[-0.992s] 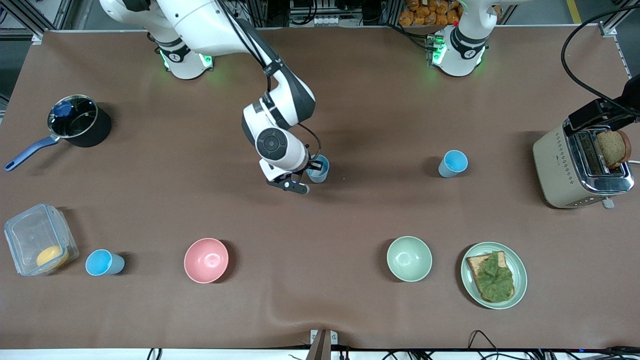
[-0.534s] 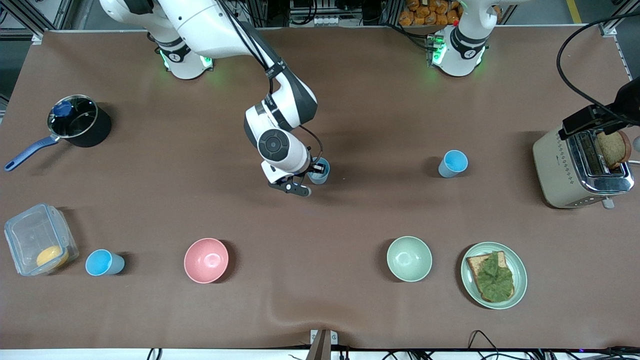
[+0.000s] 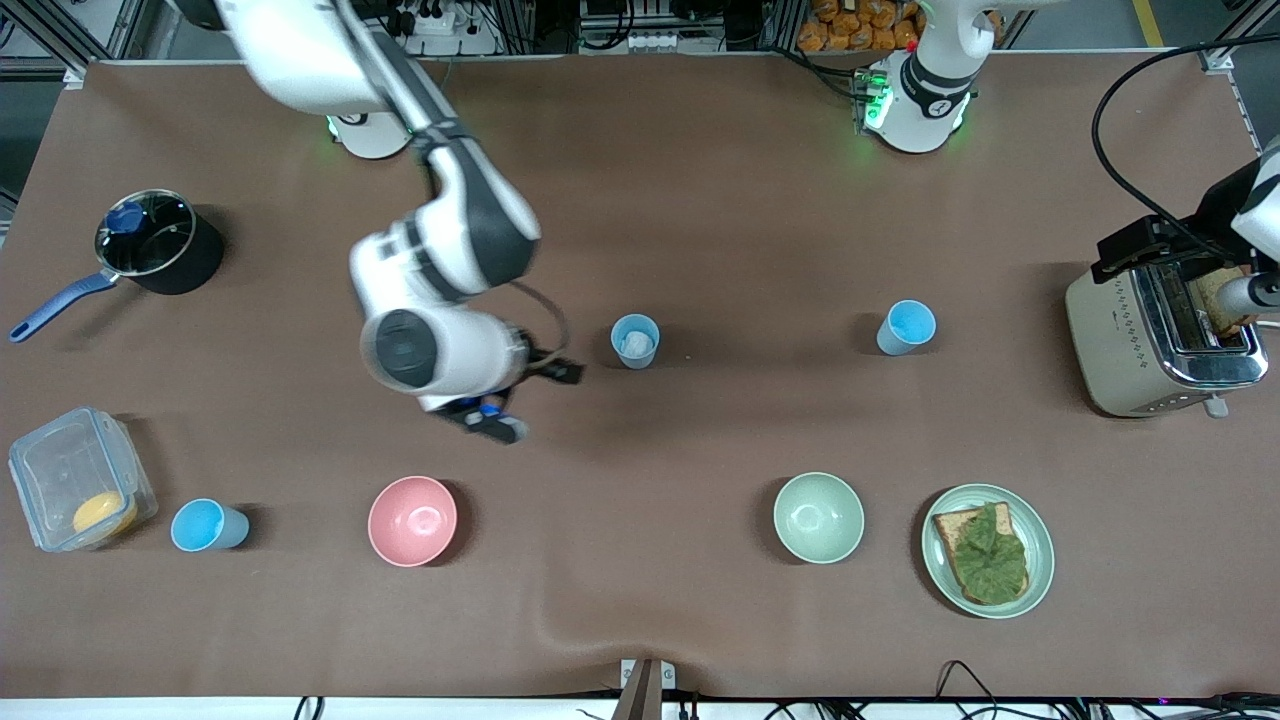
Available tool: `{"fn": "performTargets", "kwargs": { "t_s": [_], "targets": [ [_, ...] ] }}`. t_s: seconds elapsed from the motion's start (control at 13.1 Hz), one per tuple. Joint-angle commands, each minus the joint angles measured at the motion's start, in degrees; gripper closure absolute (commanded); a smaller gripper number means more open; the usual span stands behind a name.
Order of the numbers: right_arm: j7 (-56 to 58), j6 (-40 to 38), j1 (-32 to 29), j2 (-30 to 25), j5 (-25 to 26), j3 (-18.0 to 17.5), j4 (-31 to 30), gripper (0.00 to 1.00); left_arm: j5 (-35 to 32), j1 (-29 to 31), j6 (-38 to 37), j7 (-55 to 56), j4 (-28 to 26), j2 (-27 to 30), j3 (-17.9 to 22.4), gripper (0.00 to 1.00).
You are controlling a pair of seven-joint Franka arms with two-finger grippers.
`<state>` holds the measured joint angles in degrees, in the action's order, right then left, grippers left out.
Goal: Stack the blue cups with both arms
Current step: 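Retract the right gripper while the left gripper grasps the other blue cup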
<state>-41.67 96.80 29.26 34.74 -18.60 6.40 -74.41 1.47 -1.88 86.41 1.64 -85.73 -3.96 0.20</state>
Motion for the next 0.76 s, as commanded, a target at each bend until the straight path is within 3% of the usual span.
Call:
{"fn": "performTargets", "kwargs": {
  "t_s": [0.0, 0.15, 0.31, 0.53, 0.69],
  "targets": [
    [4.02, -4.40, -4.37, -3.70, 6.36, -1.13, -0.38, 0.00, 1.16, -0.49, -0.20, -1.81, -0.05, -1.48, -0.11, 0.00],
    [8.61, -5.65, -7.01, -7.22, 8.13, -0.78, -1.69, 0.00, 1.25, -2.51, 1.38, -0.86, -2.86, -2.88, -0.11, 0.00],
    [17.08, -5.40, -12.37, -13.61, 12.07, -1.13, -7.03, 0.00, 2.48, -5.66, 4.88, -0.15, -4.79, -4.99, -0.11, 0.00],
    [34.07, -2.25, -21.42, -21.27, 15.60, -1.83, -14.15, 0.00, 2.48, -8.22, 17.86, 1.35, -17.68, -3.17, -0.28, 0.00],
    [38.14, 1.45, -26.86, -28.03, 17.98, -3.40, -20.31, 0.00, 2.57, -8.84, 25.88, 0.48, -24.98, -2.46, -0.63, 0.00]
  ]
}}
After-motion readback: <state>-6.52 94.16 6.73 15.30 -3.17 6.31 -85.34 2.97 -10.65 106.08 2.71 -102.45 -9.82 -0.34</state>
